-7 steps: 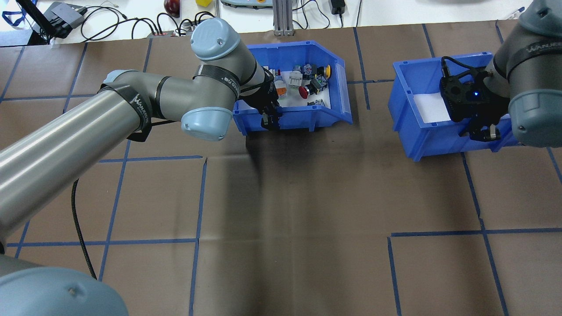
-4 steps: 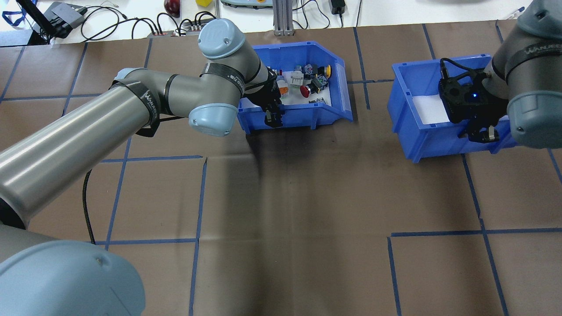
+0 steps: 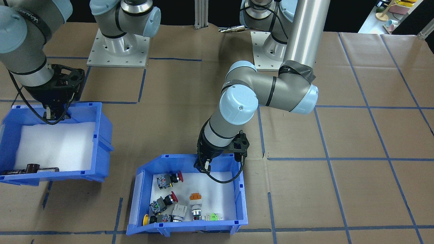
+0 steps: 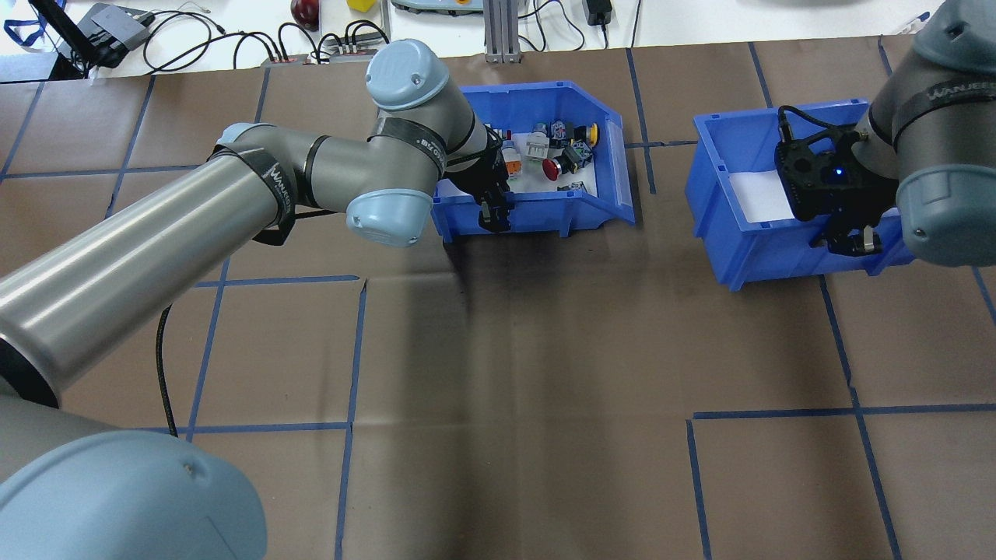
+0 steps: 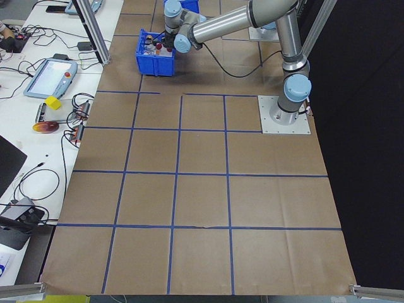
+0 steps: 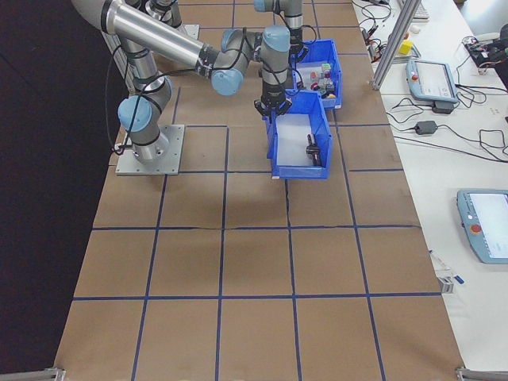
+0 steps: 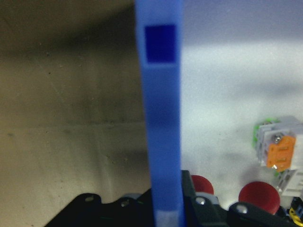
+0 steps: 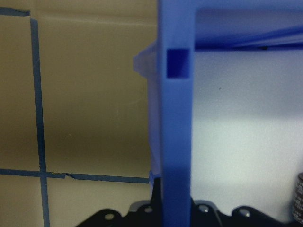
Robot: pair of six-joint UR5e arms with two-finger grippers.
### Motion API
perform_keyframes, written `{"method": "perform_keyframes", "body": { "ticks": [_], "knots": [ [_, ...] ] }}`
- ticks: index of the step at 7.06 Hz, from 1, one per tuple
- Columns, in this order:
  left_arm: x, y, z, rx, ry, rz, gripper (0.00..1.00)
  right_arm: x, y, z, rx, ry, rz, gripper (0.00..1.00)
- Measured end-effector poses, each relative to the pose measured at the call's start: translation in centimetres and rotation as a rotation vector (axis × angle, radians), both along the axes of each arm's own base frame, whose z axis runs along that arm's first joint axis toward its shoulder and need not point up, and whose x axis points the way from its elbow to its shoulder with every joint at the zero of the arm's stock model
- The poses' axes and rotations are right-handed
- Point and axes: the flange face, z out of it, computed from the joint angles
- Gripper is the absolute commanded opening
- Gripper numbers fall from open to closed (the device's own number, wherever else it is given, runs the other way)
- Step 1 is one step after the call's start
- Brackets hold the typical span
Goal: Place button box in front
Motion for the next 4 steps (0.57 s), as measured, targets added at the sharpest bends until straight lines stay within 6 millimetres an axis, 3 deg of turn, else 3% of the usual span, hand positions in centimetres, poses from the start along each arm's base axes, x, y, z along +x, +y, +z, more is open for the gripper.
{"method": "perform_keyframes", "body": {
  "ticks": [1, 4],
  "knots": [
    [-0.2, 0.2, -0.2, 0.004, -0.002, -0.006, 0.95, 0.1, 0.1, 0.0, 0.0, -0.001, -0.002, 0.06],
    [-0.3, 0.7, 1.4, -0.007, -0.007, -0.017, 0.99, 0.5, 1.3, 0.0, 0.003, -0.003, -0.023, 0.06]
  ]
}}
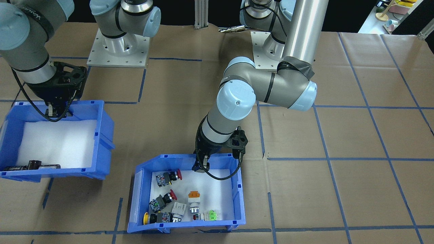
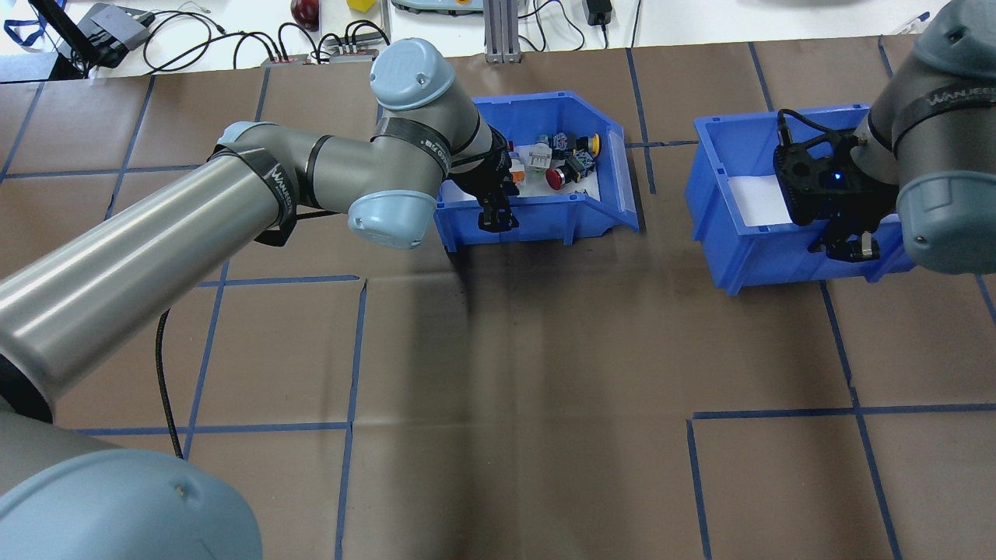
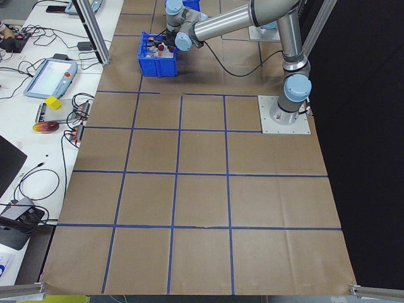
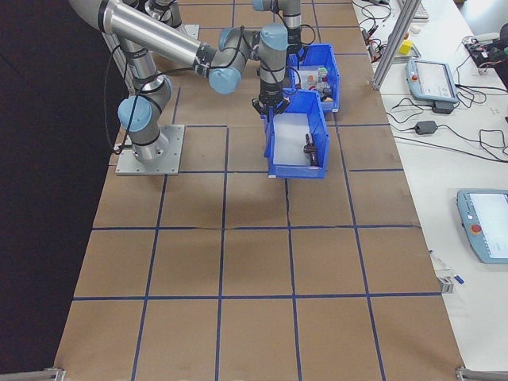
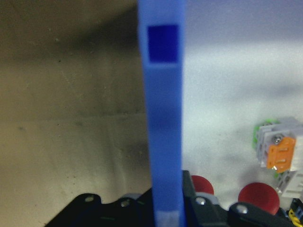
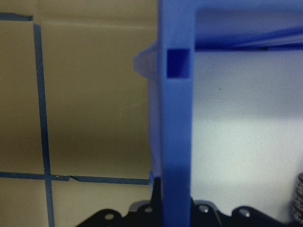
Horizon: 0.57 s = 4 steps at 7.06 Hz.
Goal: Place button box in front
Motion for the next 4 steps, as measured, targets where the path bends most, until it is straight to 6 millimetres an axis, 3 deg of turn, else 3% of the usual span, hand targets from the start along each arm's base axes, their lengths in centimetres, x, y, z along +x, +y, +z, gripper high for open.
{"method": "perform_keyframes", "body": {
  "ticks": [2, 4],
  "knots": [
    [1.0, 1.7, 4.0, 0.015, -0.012, -0.019, 0.99, 0.8, 2.2, 0.3, -0.014, -0.006, -0.032, 0.06],
    [3.9, 5.5, 10.4, 0.056, -0.053, -0.203, 0.99, 2.4, 4.8, -0.5, -0.009, -0.031, -0.045, 0.06]
  ]
}}
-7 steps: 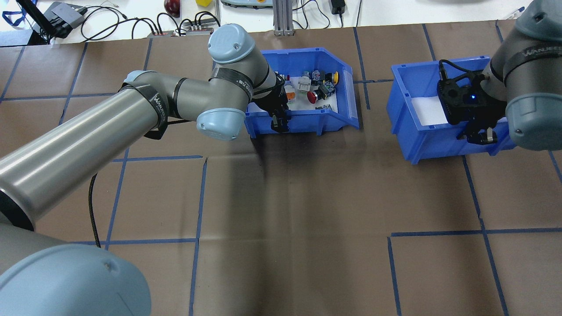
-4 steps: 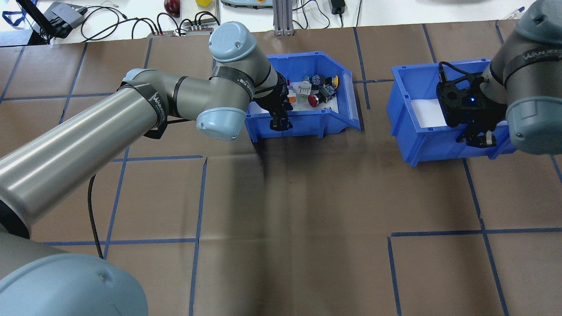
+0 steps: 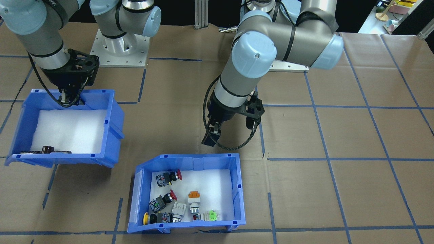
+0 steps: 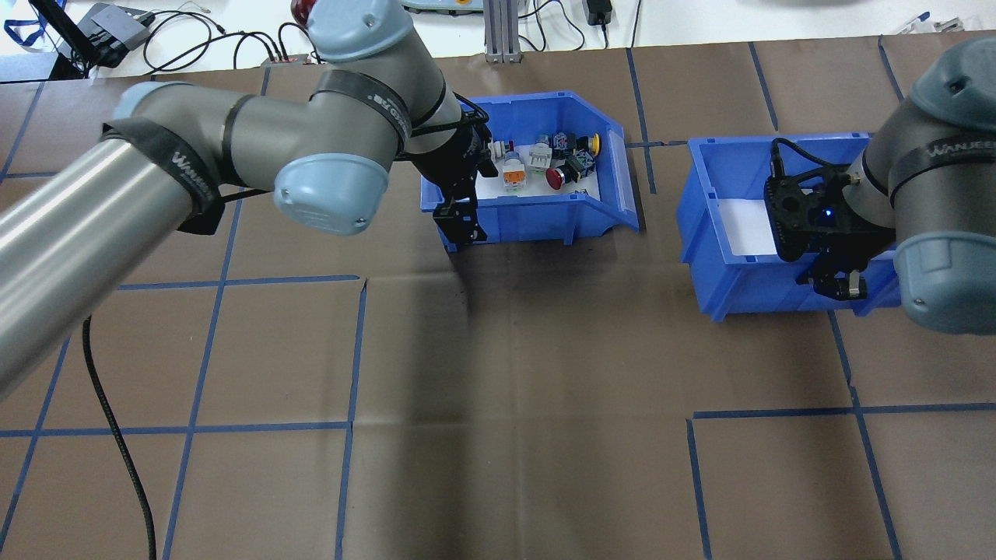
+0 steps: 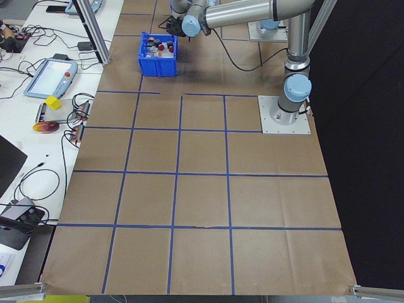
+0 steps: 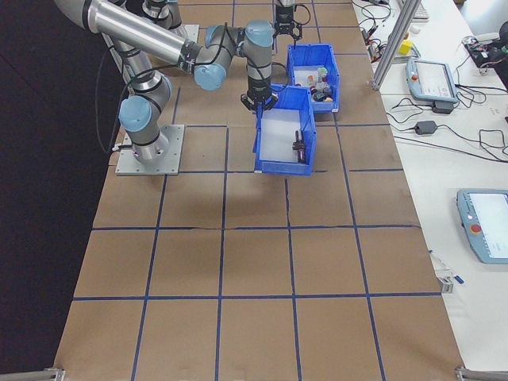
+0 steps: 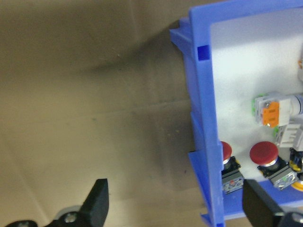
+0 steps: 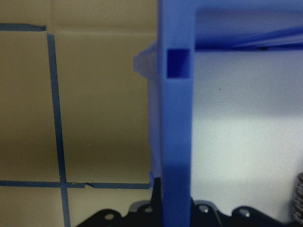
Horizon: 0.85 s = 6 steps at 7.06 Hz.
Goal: Place button box in front
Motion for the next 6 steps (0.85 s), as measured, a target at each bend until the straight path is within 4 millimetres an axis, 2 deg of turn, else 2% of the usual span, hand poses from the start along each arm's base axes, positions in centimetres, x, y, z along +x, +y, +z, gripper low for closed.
{"method": "perform_keyframes", "body": {
  "ticks": [2, 4, 5, 6],
  "knots": [
    [6.0, 3.1, 6.2, -0.009, -0.034, -0.296, 0.99, 1.6, 3.1, -0.4, -0.008, -0.006, -0.014, 0.06],
    [11.7, 4.7, 11.4, -0.139, -0.115, -0.707, 0.99, 4.3, 5.5, -1.1, -0.004, -0.011, -0.034, 0.06],
    [13.3, 5.4, 12.4, -0.168, -0.166, -0.92, 0.99, 6.5, 6.4, -1.4, -0.008, -0.013, -0.055, 0.07],
    [13.9, 6.1, 13.1, -0.193, -0.188, -1.089, 0.99, 9.0, 7.2, -1.5, -0.012, -0.015, -0.077, 0.07]
  ]
}}
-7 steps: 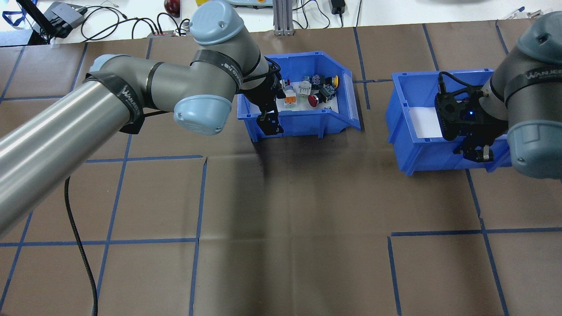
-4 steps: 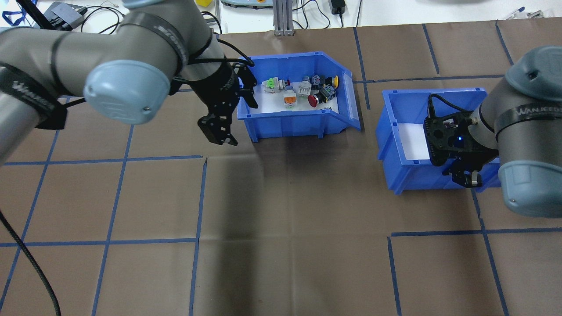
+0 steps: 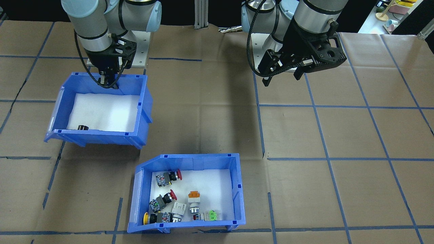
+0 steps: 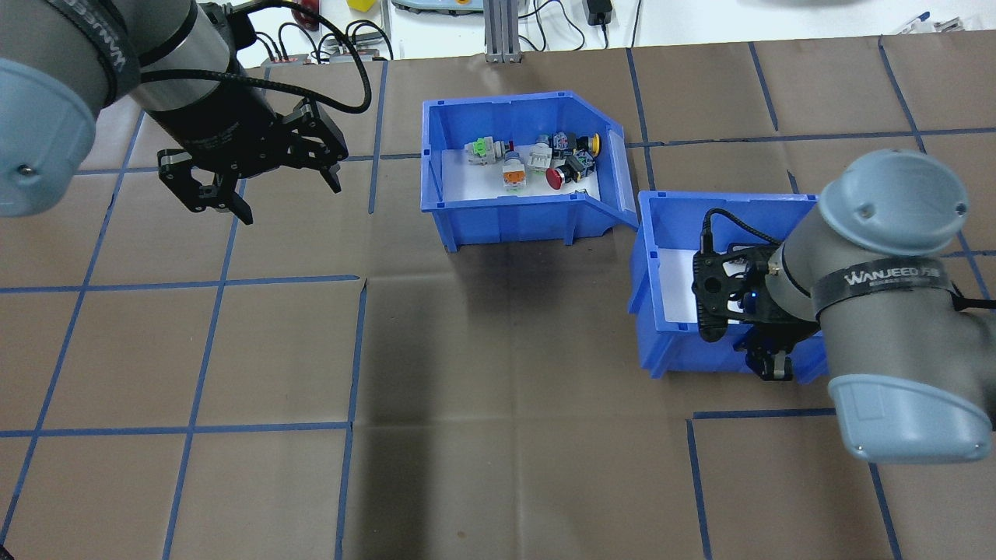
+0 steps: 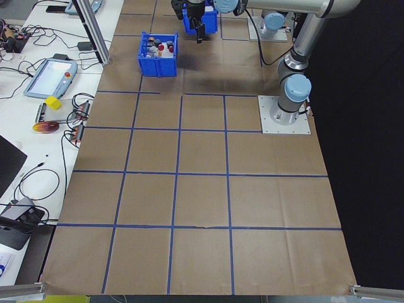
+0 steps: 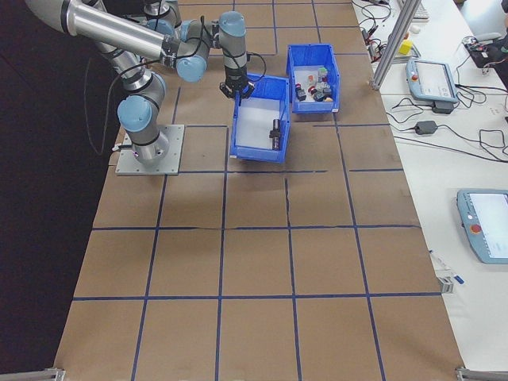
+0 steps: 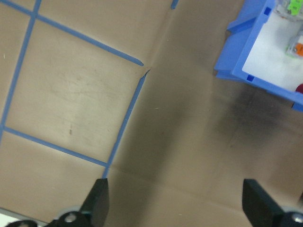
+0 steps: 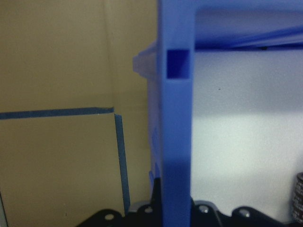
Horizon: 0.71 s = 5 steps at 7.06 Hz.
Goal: Place button box in front
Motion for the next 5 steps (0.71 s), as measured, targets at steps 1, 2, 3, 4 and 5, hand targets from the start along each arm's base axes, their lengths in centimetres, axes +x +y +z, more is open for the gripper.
{"method": "perform_keyframes", "body": {
  "ticks": [1, 2, 3, 4, 5],
  "knots": [
    [0.3, 0.5, 0.5, -0.016, -0.015, -0.137, 0.99, 2.5, 0.9, -0.1, -0.003, -0.002, -0.017, 0.08],
    [0.5, 0.8, 0.8, -0.025, -0.023, -0.242, 0.99, 5.0, 2.1, -0.1, -0.006, -0.003, -0.02, 0.08],
    [0.5, 0.9, 0.9, -0.034, -0.026, -0.341, 0.99, 7.6, 3.3, -0.2, -0.014, -0.004, -0.012, 0.08],
    [0.5, 1.0, 1.1, -0.043, -0.031, -0.432, 0.99, 10.7, 4.8, -0.4, -0.032, -0.005, 0.01, 0.08],
    [0.6, 1.0, 1.0, -0.042, -0.033, -0.47, 0.99, 14.0, 6.4, -1.1, -0.052, 0.003, 0.037, 0.08]
  ]
}}
